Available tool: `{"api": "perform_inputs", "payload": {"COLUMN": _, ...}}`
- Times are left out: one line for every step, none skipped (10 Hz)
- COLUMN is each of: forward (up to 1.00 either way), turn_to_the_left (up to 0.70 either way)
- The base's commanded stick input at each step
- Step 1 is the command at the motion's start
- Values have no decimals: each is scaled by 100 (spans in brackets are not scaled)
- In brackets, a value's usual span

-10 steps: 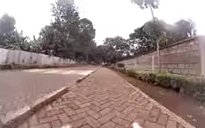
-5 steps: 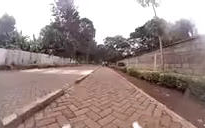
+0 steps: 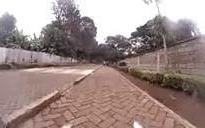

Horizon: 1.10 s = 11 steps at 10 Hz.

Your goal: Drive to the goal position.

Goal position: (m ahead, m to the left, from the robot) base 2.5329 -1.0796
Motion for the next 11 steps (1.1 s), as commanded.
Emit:
{"api": "perform_inputs", "payload": {"forward": 50, "turn_to_the_left": 0}}
{"api": "perform_inputs", "payload": {"forward": 50, "turn_to_the_left": 0}}
{"api": "perform_inputs", "payload": {"forward": 50, "turn_to_the_left": 0}}
{"api": "perform_inputs", "payload": {"forward": 50, "turn_to_the_left": 0}}
{"api": "perform_inputs", "payload": {"forward": 50, "turn_to_the_left": 0}}
{"api": "perform_inputs", "payload": {"forward": 50, "turn_to_the_left": 0}}
{"api": "perform_inputs", "payload": {"forward": 50, "turn_to_the_left": 0}}
{"api": "perform_inputs", "payload": {"forward": 50, "turn_to_the_left": 0}}
{"api": "perform_inputs", "payload": {"forward": 50, "turn_to_the_left": -5}}
{"api": "perform_inputs", "payload": {"forward": 50, "turn_to_the_left": -29}}
{"api": "perform_inputs", "payload": {"forward": 50, "turn_to_the_left": -50}}
